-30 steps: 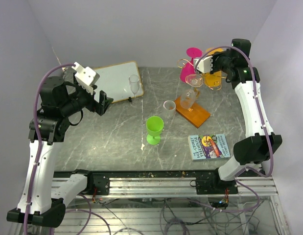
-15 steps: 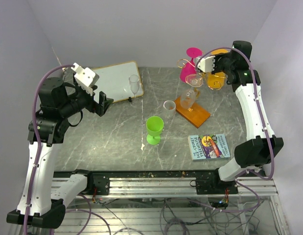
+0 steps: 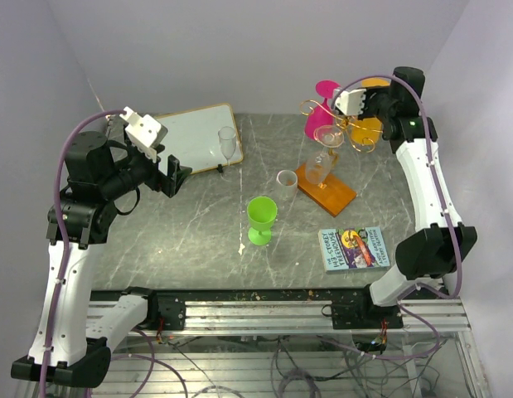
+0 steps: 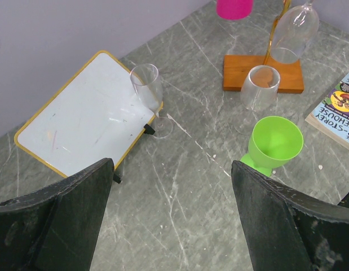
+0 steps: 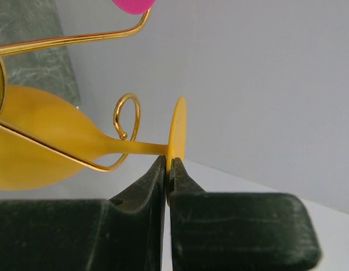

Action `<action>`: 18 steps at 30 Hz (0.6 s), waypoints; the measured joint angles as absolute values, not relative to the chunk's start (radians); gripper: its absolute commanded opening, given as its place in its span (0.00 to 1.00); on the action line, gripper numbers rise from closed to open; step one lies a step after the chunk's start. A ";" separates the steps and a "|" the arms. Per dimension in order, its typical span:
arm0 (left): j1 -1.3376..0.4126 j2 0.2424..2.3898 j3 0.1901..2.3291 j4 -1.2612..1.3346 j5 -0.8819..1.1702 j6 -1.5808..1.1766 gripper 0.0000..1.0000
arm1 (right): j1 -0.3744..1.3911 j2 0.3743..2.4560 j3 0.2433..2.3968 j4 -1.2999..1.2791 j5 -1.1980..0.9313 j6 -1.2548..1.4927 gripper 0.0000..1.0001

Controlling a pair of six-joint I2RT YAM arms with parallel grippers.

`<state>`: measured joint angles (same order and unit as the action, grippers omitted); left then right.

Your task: Place the wine glass upside down on the wine glass rack

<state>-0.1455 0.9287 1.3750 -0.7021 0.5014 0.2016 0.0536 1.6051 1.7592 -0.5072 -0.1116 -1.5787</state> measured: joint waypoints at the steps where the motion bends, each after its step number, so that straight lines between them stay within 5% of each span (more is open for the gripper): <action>1: -0.146 0.929 1.375 -0.702 0.502 0.202 0.96 | 0.054 1.613 1.760 -0.501 -0.109 -1.576 0.00; 18: -0.145 0.929 1.375 -0.702 0.502 0.202 0.96 | 0.054 1.663 1.769 -0.454 -0.106 -1.545 0.00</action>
